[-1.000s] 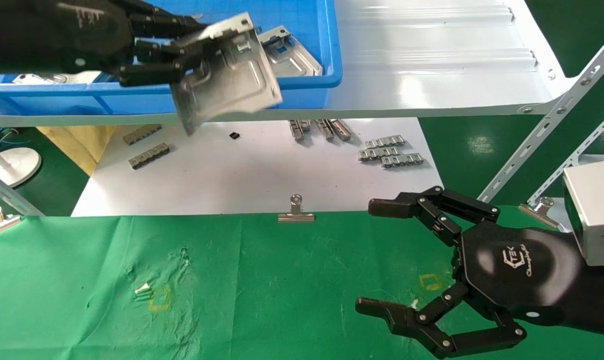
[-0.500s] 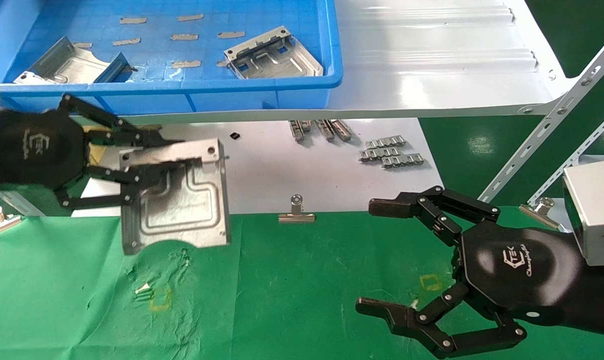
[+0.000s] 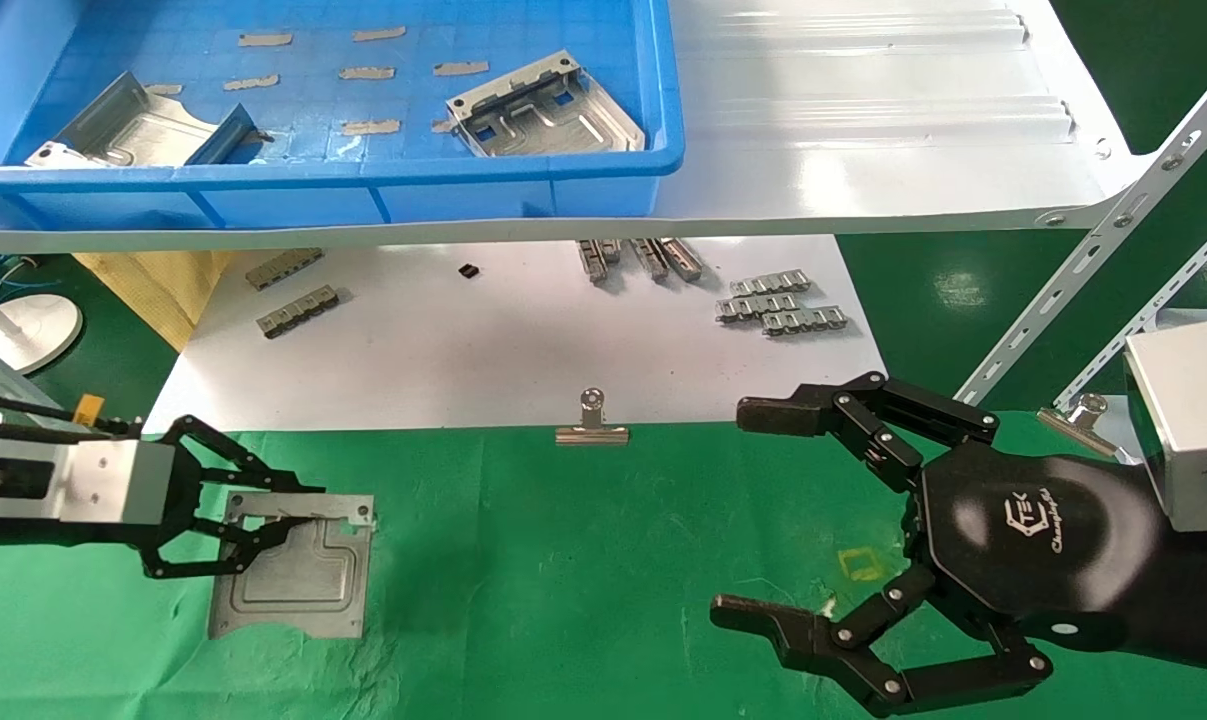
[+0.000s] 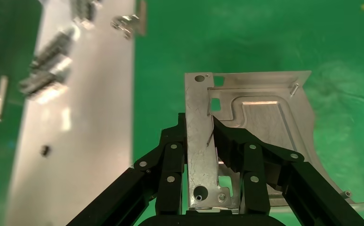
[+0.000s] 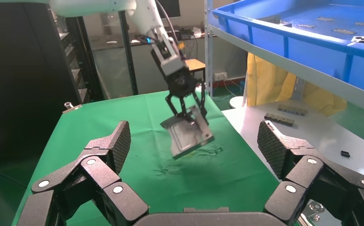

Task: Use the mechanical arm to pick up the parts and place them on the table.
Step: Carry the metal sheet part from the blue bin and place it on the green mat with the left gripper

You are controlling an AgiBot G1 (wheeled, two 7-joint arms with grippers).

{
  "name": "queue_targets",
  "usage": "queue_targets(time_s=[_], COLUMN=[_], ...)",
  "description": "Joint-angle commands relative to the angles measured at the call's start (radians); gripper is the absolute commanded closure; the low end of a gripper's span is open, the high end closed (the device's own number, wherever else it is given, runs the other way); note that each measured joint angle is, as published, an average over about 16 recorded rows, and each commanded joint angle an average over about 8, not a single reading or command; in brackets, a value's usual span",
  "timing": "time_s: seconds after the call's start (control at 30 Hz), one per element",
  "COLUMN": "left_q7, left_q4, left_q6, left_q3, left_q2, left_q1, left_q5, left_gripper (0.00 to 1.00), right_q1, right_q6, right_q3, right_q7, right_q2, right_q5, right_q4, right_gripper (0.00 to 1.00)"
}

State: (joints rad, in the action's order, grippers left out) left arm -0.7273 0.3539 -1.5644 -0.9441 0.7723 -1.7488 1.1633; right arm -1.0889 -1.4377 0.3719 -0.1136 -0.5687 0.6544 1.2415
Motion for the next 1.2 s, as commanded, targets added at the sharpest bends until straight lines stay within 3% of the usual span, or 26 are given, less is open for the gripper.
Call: queue_targets(time_s=[0.03,0.1,0.33,0.37,0.7,1.2], left_q7=[-0.030,-0.054,-0.133,-0.141,-0.159,0.041], left_q4=[-0.055,-0.093,-0.195,-0.207,-0.290,-0.296], left_q6=[-0.002,0.001,0.035,0.041,0.013,-0.038], left_q3=[-0.014,-0.022,-0.043,-0.045,-0.029,0.055], left_q2=[0.022,0.039,0.094,0.100,0.124,0.082], left_q1=[0.004,0.009,0.011,0.010,-0.007,0.040], left_q5=[0.015,0.022,0.050,0.053,0.029,-0.131], left_gripper=[1.00,0.95,0.08,0.00,0.00,0.00], right_q1=[0.000,0.000,0.000,0.000,0.000,0.000], right_q6=[0.000,0.000,0.000,0.000,0.000,0.000], right_q3=[0.000,0.000,0.000,0.000,0.000,0.000], right_q7=[0.000,0.000,0.000,0.000,0.000,0.000], right_q2=[0.000,0.000,0.000,0.000,0.000,0.000], right_q5=[0.000,0.000,0.000,0.000,0.000,0.000], right_q4=[0.000,0.000,0.000,0.000,0.000,0.000], right_gripper=[0.00,0.00,0.00,0.00,0.00,0.00])
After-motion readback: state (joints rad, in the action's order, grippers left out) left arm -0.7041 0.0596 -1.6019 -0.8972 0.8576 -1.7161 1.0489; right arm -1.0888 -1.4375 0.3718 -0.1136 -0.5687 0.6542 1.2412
